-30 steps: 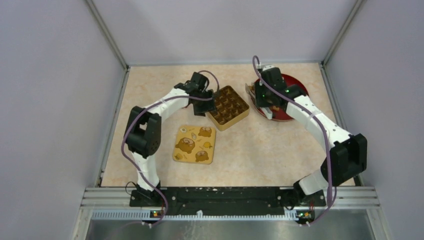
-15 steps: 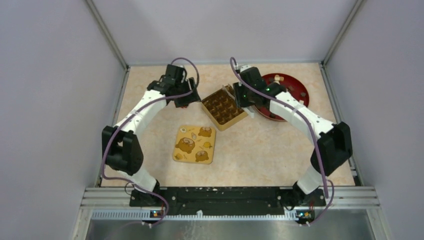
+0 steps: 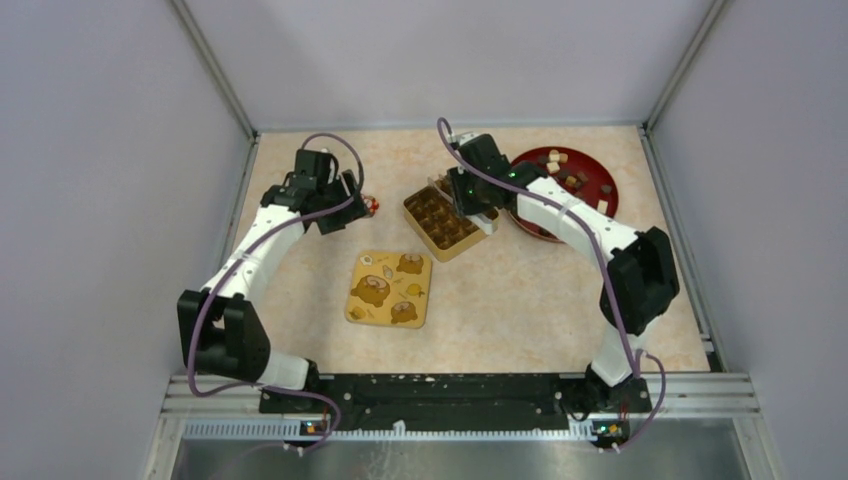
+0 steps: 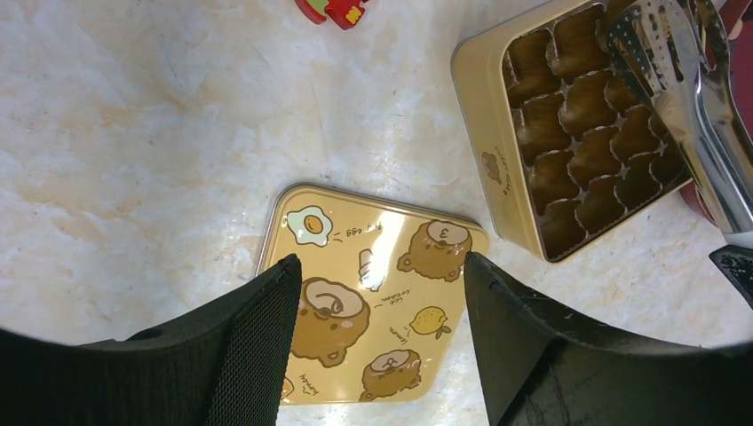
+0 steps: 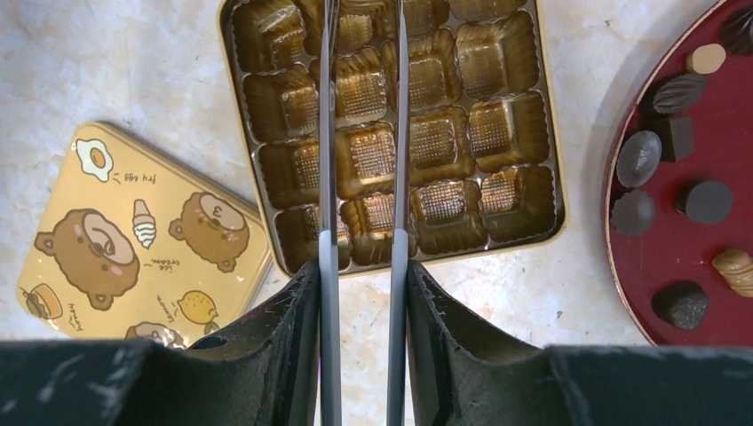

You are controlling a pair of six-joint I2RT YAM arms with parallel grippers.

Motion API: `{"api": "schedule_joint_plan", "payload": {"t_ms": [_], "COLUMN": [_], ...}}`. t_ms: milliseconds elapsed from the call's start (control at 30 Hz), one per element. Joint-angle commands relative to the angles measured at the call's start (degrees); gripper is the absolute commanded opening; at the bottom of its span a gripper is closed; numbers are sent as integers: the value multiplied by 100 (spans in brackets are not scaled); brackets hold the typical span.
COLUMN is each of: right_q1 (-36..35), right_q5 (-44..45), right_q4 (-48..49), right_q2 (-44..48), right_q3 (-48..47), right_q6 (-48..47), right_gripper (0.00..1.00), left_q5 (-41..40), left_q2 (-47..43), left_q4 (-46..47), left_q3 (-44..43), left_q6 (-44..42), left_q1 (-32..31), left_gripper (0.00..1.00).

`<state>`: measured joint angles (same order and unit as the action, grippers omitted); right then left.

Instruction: Pack the chocolate

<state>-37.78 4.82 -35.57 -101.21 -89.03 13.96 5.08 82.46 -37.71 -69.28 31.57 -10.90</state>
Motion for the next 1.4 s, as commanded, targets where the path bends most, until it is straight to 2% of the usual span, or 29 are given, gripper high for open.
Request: {"api": "schedule_joint_plan", "payload": {"t_ms": [0,167,433,1100,1167,1300,1367], "right_q1": [-131,-241,-247,-252,-250,-255,-255], "right_q5": [-51,-27,3,70,78,132,174], "right_q4": [236,209,216,124,139,170,151], "right_q2": [-89,-148,-206,-215,-194,-86,-3], "right_q3": [-410,-397,-436,-563,-562,-583,-612], "right_q6": [-66,-70,-40,-40,-43,-53,-67], "right_gripper": [22,23,33,39,36,21,17], "left_q5": [83,152,281,341,344,353,361], "left_q2": [-139,-80,-10,25,24,25,25], "left_q4": [150,202,227,238,234,227,229], "left_q3": [58,91,129,158,164,160,165], "left_q6": [16,-2,-2,-28,-28,-28,-36], "left_q1": [35,35,35,37,42,35,35], "left_gripper": [73,73,73,73,73,73,73]}}
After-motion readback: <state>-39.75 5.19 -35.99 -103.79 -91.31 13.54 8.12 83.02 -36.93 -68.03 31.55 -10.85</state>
